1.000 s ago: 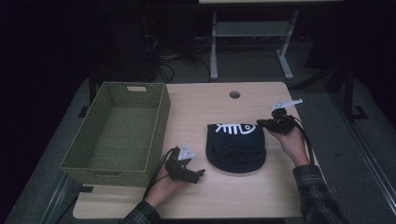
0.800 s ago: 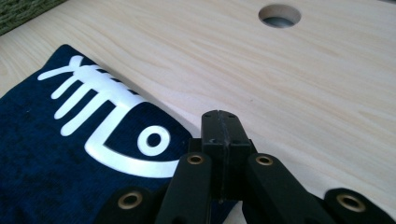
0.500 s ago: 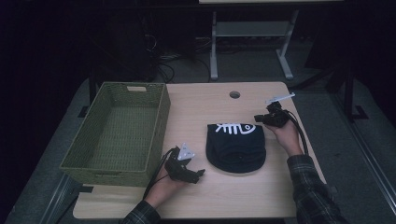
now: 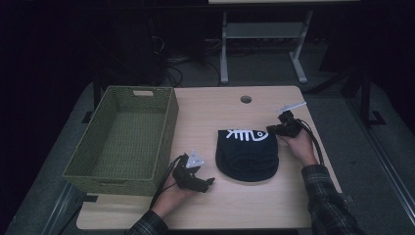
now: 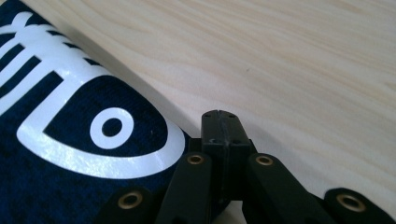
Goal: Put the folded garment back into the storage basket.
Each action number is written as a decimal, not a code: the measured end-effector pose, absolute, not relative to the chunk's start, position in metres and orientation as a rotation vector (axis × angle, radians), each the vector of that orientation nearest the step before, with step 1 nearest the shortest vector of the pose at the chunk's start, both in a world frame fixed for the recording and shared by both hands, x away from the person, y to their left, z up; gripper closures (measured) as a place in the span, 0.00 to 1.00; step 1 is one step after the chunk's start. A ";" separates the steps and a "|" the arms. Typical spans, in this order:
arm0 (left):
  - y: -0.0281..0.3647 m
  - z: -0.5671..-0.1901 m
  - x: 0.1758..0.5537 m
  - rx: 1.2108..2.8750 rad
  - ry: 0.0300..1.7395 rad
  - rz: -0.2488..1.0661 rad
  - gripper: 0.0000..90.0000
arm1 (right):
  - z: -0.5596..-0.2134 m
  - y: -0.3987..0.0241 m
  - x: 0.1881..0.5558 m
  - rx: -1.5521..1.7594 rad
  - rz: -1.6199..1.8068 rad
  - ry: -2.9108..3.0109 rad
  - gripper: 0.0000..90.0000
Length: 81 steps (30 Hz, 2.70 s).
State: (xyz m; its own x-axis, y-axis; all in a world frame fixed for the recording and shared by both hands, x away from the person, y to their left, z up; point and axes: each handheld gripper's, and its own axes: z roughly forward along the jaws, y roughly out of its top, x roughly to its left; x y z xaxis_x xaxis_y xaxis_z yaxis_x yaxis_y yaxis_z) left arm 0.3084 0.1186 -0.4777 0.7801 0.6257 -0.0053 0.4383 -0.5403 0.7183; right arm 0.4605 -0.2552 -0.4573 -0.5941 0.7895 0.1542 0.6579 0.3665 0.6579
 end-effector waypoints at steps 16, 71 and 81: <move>0.119 -0.478 0.308 2.229 0.786 0.327 0.14 | -0.459 -0.270 0.440 1.280 1.036 2.474 1.00; 0.120 -0.478 0.309 2.238 0.778 0.329 0.14 | -0.454 -0.271 0.332 1.116 1.102 2.547 1.00; 0.120 -0.478 0.309 2.238 0.778 0.329 0.14 | -0.460 -0.257 0.316 1.060 1.072 2.607 1.00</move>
